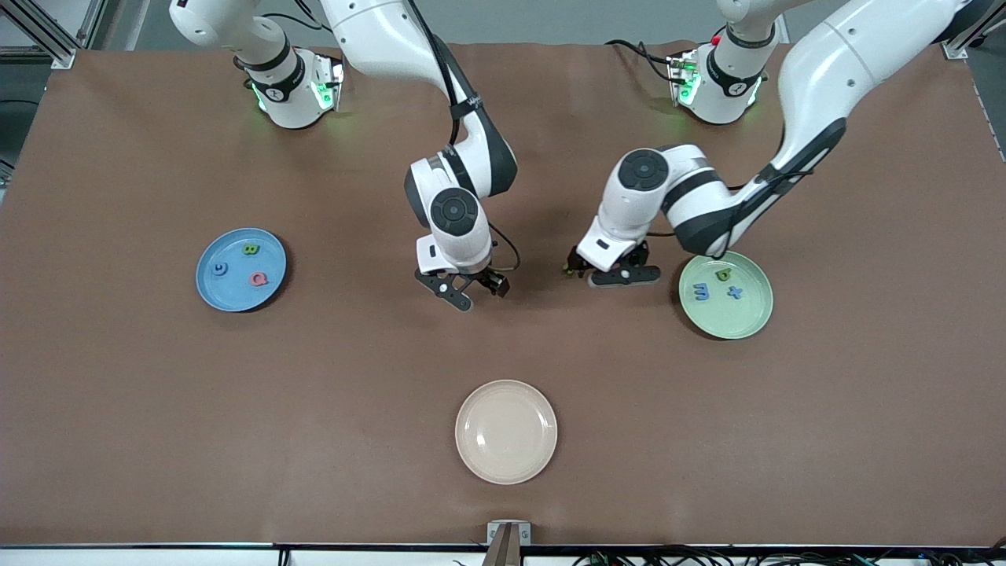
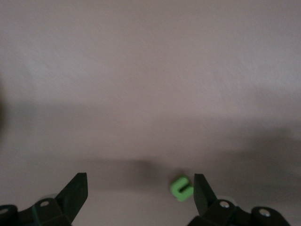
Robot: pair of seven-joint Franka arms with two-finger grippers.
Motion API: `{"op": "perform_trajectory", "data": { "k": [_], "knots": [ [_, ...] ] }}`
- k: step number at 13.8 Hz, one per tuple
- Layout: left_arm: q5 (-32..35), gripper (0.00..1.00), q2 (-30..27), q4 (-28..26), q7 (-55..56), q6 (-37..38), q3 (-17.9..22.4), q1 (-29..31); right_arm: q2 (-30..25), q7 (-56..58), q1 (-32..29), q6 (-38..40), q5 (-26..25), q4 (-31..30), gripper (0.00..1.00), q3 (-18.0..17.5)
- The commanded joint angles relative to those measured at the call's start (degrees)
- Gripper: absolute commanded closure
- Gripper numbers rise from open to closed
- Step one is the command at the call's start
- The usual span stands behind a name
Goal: Sort uppercase to blue plate, lowercase to green plate
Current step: 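Grasp the green u with the left gripper while the right gripper grasps Z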
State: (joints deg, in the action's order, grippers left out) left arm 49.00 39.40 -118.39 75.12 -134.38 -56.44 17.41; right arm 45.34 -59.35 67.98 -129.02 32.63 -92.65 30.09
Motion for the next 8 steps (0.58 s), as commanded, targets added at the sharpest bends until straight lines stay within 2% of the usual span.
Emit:
{"op": "perform_trajectory", "data": {
  "k": [1,5,8],
  "knots": [
    [-2.1,0.01,0.7,2.8,3.4,0.4,4.7,-6.9,2.5,-0.2,-0.3,-4.2,-0.4,1.6,0.00,-2.8],
    [-2.4,0.01,3.0,4.1,7.4,0.2,5.5,-9.1,2.6,0.0,0.7,-3.6,-2.0,1.3,0.00,-3.0],
    [-2.1,0.13,4.0,4.8,9.3,-0.8,7.3,-10.7,2.3,4.3,1.4,-3.4,-4.3,-0.1,0.00,-3.1]
  ]
}}
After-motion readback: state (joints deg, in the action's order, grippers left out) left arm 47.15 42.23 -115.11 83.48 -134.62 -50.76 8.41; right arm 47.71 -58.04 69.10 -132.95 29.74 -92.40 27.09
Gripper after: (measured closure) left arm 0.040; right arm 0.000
